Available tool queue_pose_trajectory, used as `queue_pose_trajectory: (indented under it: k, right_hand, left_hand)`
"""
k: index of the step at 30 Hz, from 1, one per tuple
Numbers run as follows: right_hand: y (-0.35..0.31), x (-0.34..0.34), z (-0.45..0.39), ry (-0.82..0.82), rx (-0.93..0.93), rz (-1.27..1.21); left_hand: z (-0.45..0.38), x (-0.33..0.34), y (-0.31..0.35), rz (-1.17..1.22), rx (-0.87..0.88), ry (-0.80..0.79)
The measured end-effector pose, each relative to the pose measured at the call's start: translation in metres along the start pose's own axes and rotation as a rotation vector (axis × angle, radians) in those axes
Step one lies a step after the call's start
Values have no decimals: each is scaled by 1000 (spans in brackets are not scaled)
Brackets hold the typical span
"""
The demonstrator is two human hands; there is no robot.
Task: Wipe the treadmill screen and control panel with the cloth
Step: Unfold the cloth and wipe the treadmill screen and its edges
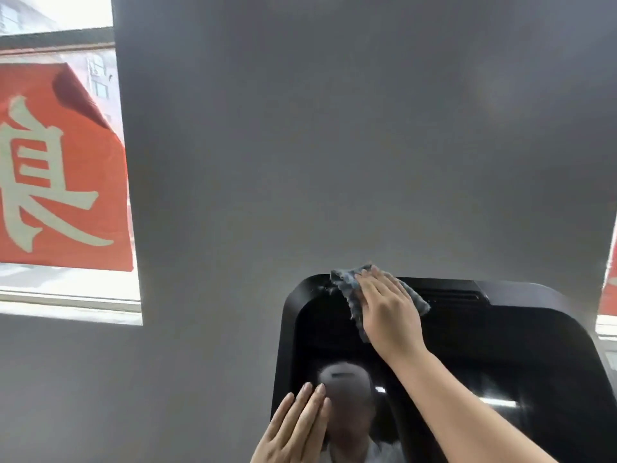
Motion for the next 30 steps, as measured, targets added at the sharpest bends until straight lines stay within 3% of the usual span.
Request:
queue_pose_trajectory:
  k: [4, 8, 12, 15, 19, 24, 26, 30]
  right_hand:
    - [2, 15, 2, 5, 20, 102]
    - [0, 12, 0, -35, -1, 144]
    - [1, 12, -6, -130, -22, 197]
    - [3, 14, -10, -193, -7, 214]
    - [-20, 24, -14, -302, 42, 189]
    - [-62, 42, -32, -534, -170, 51]
    - [-58, 38, -31, -604, -240, 65]
    - [-13, 19, -32, -614, -84, 304]
  left_hand:
    - [-9, -12, -6, 110, -114, -4]
    - [-72, -12, -54, 224, -356, -32]
    - [-148, 15, -99, 191, -410, -145]
    - [-157, 40, -105, 202, -446, -228]
    - [-149, 44, -103, 271, -441, -157]
    - [-143, 38, -113, 420, -583, 3]
    - [-144, 35, -111, 401, -551, 23]
    - [-148, 32, -106, 303, -461, 11]
Point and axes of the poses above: each hand's wrist, its own z-axis away from the middle knuckle, its own x-axis out of the palm, y = z × x, the point moved 5 cm from there along -z, towards the middle knuckle, and after that the axes turned 5 degrees about x, right-handed, at the moved point
